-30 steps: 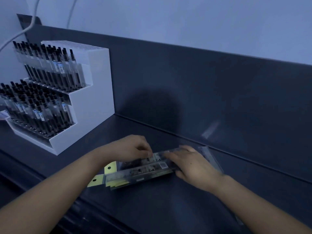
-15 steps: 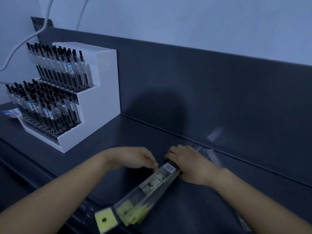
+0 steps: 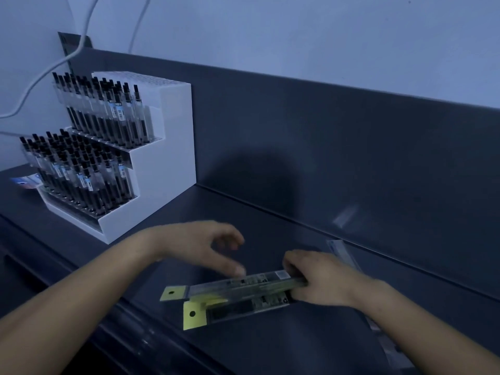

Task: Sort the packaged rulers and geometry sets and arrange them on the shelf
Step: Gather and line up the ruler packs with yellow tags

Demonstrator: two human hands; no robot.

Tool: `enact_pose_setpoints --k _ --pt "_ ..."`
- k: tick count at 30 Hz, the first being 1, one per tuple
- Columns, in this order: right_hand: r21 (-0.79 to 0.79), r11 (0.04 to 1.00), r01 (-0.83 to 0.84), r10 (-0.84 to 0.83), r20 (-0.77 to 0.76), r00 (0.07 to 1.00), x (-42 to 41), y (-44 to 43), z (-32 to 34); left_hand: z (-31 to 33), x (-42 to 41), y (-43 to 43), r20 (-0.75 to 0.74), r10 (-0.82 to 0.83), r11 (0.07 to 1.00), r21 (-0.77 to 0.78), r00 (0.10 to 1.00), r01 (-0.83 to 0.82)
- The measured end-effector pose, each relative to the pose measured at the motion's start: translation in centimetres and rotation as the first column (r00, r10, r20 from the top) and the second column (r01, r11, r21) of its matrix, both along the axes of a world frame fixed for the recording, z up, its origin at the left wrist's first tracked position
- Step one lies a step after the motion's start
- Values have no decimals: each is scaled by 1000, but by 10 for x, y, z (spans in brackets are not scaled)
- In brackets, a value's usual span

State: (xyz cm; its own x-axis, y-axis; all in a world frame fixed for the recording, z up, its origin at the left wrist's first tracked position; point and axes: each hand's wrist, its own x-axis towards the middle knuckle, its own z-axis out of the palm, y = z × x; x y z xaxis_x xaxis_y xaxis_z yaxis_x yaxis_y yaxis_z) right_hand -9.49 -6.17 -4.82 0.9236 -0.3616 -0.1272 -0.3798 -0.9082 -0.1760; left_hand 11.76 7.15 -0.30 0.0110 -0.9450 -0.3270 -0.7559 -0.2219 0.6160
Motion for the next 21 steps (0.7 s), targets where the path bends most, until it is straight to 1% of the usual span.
enact_pose_setpoints --k 1,3,4,5,6,8,10,12,14,17,18,21 --pt "48 999 11 -10 -12 1000 -3 2 2 0 -8 2 96 -83 994 73 992 77" --pt "112 994 6 1 -68 998 -8 6 7 -10 -25 1 305 -229 970 155 924 189" --pt "131 991 -4 17 -98 995 -9 8 8 -17 -33 0 385 -265 963 153 884 222" --pt "147 989 -13 31 -121 992 -8 10 10 -23 -39 0 429 -263 965 125 864 231" --pt "164 986 -19 42 -135 990 -8 12 11 -27 -44 -1 433 -236 972 97 870 215" --pt "169 985 -40 68 -163 984 -5 12 13 -31 -51 -4 397 -207 978 96 894 184" --pt "168 984 -58 93 -208 974 -2 13 13 -30 -54 -9 414 -261 965 130 872 228" --pt "192 980 -58 94 -187 978 -1 16 11 -31 -56 -13 410 -302 953 155 860 261" --pt "173 985 -21 46 -140 989 -5 21 12 -32 -56 -17 422 -278 961 116 863 253" --pt "-15 999 36 -38 -161 986 -22 18 23 -28 -50 -21 523 -203 968 -17 827 249" --pt "-49 997 65 -73 -175 982 -31 13 26 -28 -47 -22 553 -185 967 -45 813 250" --pt "-55 984 172 -179 -200 963 -57 -3 28 -33 -42 -25 592 -160 956 -105 790 273"
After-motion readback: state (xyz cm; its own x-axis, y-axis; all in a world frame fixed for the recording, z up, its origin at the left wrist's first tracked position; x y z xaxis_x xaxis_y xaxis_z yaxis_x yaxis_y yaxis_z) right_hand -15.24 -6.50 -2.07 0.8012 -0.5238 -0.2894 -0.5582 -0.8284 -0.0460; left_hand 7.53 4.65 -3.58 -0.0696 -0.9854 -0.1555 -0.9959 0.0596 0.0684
